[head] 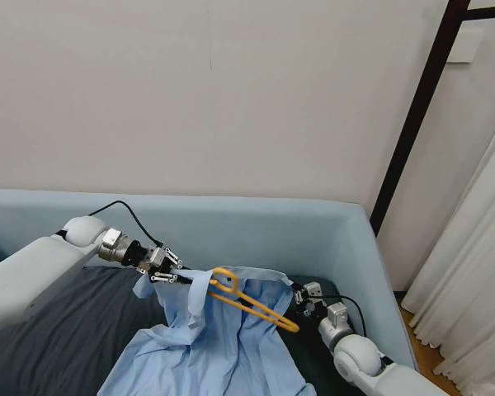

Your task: Pick up the clothes from the sofa and hang them on the clothes hanger.

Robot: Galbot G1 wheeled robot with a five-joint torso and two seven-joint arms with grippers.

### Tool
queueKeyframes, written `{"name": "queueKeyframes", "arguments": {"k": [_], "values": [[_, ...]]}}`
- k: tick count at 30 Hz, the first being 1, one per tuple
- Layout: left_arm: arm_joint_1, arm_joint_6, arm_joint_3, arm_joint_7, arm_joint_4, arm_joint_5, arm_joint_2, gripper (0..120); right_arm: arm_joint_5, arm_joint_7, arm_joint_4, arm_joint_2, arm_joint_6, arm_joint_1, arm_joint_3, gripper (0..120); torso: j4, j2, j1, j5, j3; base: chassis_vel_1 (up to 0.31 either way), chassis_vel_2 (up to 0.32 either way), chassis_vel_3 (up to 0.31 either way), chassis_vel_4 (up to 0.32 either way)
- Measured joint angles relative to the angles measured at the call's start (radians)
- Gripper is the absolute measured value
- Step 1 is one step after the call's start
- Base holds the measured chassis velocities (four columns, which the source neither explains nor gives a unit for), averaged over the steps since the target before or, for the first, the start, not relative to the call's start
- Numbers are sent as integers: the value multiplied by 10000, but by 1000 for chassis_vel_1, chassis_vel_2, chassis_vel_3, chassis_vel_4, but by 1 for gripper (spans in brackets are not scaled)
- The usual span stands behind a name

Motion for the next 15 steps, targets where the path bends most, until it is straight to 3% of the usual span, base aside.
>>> {"name": "queueKeyframes", "arguments": {"k": [15], "values": [[-329, -30, -424, -490, 634, 1662, -300, 8, -869, -26, 1600, -687, 116, -1064, 466, 0, 2, 0, 0, 0, 0, 0, 0, 0, 0]]}}
